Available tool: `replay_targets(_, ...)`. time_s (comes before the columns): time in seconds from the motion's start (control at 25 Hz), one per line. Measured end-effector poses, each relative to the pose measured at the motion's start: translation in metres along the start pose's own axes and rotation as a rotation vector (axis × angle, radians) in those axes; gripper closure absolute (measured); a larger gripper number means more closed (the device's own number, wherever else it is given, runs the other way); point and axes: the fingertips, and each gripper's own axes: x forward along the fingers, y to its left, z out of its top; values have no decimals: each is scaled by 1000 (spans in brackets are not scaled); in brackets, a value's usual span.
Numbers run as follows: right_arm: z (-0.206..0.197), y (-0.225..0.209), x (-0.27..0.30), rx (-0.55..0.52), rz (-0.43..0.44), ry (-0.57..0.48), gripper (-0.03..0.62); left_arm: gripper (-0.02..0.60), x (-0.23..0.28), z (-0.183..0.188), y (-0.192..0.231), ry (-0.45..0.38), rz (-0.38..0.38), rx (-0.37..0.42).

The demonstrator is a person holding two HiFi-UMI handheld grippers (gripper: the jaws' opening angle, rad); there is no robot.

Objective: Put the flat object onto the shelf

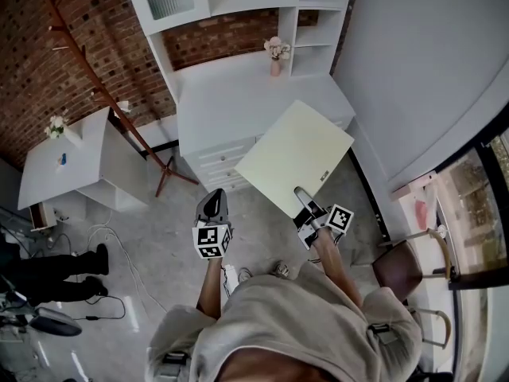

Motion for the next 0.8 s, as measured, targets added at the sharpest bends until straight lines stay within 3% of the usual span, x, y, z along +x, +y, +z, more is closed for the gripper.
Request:
replay_targets(0.36,50,-9,-11,-1,30,19,312,566,32,8,-48,-11,19,4)
replay_targets(0.8,91,-18,-7,-28,55,68,312,566,63,3,-66,0,75,-22)
